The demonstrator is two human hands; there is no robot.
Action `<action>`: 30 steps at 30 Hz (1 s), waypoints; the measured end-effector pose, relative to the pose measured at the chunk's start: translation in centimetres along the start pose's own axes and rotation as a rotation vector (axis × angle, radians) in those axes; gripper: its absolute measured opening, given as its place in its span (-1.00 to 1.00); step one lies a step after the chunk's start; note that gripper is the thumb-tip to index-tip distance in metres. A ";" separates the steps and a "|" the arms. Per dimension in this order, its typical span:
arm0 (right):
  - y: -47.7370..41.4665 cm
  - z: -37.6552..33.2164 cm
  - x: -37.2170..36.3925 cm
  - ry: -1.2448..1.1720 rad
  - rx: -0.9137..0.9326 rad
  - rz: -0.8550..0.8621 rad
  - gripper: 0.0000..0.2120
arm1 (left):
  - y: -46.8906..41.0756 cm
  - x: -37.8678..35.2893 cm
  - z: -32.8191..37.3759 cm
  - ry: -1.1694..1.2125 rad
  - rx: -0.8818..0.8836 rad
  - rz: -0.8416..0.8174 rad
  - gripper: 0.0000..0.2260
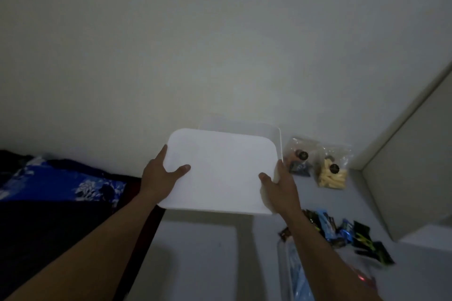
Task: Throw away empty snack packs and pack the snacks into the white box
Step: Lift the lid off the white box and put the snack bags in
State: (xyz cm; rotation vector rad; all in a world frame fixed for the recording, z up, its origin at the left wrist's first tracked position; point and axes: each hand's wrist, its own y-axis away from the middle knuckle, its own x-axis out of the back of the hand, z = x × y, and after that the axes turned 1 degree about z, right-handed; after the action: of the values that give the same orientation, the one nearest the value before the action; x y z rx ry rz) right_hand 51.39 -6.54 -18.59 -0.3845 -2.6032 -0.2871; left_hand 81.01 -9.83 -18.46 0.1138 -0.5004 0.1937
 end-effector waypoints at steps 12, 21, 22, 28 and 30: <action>9.4 9.5 -6.7 0.068 -0.225 0.059 -0.27 | 5.9 -0.8 -12.7 -0.080 0.084 -0.161 -0.41; 10.6 14.8 -9.3 0.281 -0.358 -0.019 -0.37 | 6.7 -3.7 -19.2 -0.212 0.208 -0.248 -0.23; 10.5 15.3 -9.3 0.299 -0.364 -0.023 -0.37 | 6.9 -3.9 -18.9 -0.235 0.213 -0.252 -0.22; 9.8 16.3 -9.7 0.387 -0.369 -0.054 -0.29 | 6.7 -5.4 -18.2 -0.400 0.225 -0.234 -0.15; 9.7 16.4 -9.8 0.413 -0.358 -0.069 -0.26 | 6.8 -5.7 -18.1 -0.457 0.217 -0.226 -0.15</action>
State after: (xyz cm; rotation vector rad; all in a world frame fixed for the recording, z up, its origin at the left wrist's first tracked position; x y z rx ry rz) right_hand 55.55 4.87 -36.25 -0.3156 -2.1590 -0.7754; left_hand 83.09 -1.30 -36.61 0.4310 -0.9149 -0.0028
